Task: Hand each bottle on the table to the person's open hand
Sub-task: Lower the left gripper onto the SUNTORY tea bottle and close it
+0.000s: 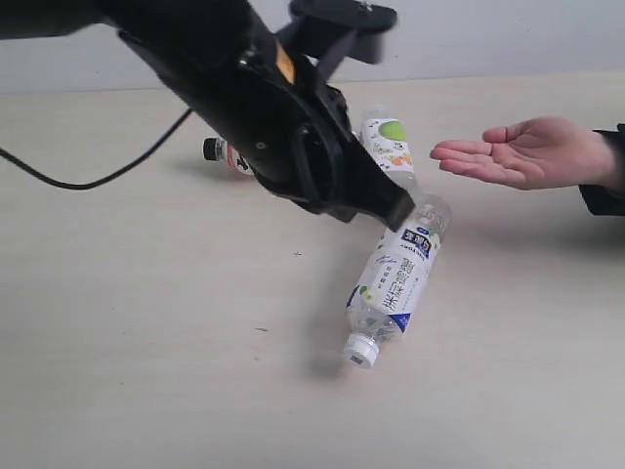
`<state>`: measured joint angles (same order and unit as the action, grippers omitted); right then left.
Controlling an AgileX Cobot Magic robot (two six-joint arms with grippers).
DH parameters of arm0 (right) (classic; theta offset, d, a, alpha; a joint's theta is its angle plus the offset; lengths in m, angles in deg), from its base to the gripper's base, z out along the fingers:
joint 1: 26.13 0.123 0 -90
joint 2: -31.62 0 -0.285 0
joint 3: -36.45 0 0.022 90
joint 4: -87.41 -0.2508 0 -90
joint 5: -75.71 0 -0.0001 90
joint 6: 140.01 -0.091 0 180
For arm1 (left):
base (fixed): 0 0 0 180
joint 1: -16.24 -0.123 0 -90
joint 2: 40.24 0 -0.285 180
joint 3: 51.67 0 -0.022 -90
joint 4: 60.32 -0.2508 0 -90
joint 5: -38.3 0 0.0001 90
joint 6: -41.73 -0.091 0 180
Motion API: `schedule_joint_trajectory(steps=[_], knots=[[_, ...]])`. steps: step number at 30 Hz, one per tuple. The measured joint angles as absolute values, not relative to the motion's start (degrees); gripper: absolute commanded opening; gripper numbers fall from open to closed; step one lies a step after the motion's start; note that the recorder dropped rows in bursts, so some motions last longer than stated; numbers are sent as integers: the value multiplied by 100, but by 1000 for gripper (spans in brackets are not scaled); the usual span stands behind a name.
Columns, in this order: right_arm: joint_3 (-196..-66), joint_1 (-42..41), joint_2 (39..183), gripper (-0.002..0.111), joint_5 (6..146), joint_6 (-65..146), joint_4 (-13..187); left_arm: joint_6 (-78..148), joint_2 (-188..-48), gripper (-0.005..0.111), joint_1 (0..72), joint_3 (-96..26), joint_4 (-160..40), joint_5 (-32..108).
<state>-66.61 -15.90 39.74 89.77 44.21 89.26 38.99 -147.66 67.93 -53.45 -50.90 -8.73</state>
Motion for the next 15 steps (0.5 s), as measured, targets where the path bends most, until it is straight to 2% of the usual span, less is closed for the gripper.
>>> schedule_joint_trajectory(steps=[12, 15], knots=[[-6661, -1590, 3974, 0, 8977, 4421, 8926, 5106, -16089, 0, 7349, -6833, -6678, -1714], [-6661, -1590, 3974, 0, 8977, 4421, 8926, 5137, -16213, 7, 7412, -7041, -6678, -1763]])
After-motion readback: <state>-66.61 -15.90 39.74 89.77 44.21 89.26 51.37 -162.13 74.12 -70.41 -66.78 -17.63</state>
